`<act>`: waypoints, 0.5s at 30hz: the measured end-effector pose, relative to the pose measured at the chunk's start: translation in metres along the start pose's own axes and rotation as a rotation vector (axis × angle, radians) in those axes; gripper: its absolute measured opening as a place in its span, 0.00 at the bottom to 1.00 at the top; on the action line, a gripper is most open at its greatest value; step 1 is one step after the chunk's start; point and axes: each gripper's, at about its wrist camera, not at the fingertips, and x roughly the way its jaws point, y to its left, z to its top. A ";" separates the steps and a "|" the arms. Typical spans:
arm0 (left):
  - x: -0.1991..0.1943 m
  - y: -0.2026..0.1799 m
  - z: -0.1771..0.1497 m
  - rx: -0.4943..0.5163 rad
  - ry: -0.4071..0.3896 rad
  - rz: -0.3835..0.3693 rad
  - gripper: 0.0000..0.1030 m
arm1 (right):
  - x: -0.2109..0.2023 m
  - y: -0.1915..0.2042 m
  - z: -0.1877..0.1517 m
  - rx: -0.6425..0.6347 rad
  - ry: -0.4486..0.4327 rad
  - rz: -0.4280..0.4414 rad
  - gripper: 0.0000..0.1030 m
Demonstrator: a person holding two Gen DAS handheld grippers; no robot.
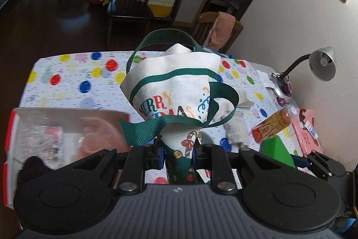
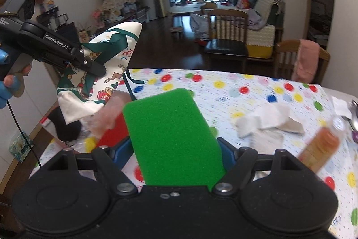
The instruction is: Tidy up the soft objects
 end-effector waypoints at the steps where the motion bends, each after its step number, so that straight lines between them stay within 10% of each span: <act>1: -0.005 0.008 -0.001 -0.002 -0.001 0.006 0.20 | 0.003 0.008 0.002 -0.006 0.001 0.008 0.76; 15: -0.046 0.118 -0.016 -0.061 0.018 0.076 0.20 | 0.061 0.108 0.024 -0.088 0.043 0.074 0.76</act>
